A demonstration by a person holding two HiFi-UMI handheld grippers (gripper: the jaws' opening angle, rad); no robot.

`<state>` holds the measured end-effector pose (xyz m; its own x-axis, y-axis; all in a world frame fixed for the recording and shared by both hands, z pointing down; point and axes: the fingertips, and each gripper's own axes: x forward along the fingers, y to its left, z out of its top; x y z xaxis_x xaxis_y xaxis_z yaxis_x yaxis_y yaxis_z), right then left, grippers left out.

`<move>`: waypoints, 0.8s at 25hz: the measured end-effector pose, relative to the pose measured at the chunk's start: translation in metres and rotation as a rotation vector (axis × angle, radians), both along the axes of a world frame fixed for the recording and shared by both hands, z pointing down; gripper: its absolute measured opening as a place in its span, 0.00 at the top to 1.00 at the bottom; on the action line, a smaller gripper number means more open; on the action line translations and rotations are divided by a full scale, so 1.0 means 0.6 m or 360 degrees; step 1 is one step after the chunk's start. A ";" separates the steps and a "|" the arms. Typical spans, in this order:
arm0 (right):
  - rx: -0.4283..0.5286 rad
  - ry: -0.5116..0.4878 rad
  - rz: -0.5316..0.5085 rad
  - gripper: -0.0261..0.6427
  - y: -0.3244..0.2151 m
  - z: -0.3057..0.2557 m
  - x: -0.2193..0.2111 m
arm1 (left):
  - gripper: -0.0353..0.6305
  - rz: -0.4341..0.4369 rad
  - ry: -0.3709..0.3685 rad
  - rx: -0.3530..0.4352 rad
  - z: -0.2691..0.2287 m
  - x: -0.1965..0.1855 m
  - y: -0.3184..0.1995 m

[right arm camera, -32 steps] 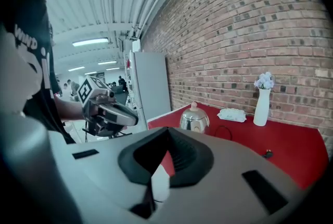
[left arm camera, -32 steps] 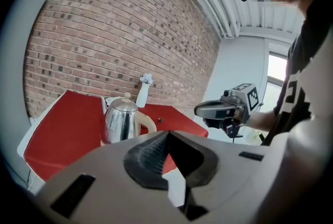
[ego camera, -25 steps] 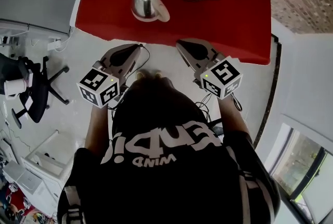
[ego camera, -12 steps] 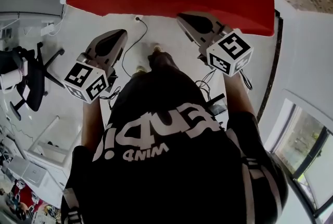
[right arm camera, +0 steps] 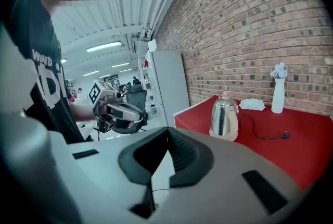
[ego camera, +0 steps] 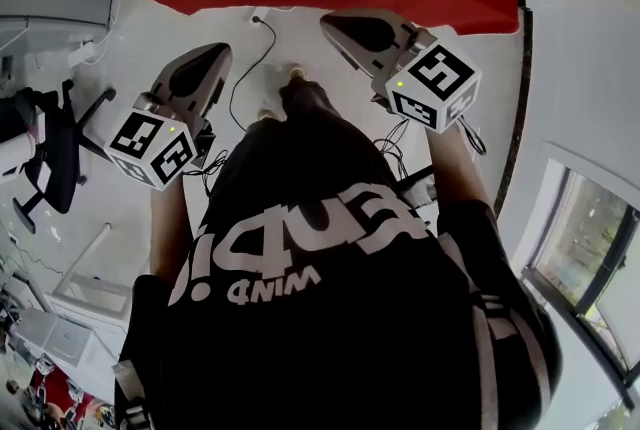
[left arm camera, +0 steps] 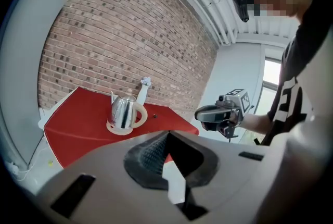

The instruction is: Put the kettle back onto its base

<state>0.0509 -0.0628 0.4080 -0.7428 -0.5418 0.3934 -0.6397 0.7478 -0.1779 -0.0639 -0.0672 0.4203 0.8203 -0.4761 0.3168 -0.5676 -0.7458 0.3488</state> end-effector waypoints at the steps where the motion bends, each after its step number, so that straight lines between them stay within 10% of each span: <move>1: 0.0002 0.0005 0.0004 0.93 0.008 -0.002 -0.002 | 0.93 0.0012 -0.0006 0.0007 0.000 -0.001 0.007; 20: 0.0006 -0.0067 0.0078 0.93 0.140 -0.028 -0.056 | 0.93 0.0150 -0.0033 0.0077 -0.018 -0.035 0.110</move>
<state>0.0172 0.0215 0.3910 -0.7311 -0.5794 0.3603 -0.6677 0.7162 -0.2030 -0.0849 -0.0014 0.4098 0.8556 -0.4124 0.3128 -0.5010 -0.8118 0.2999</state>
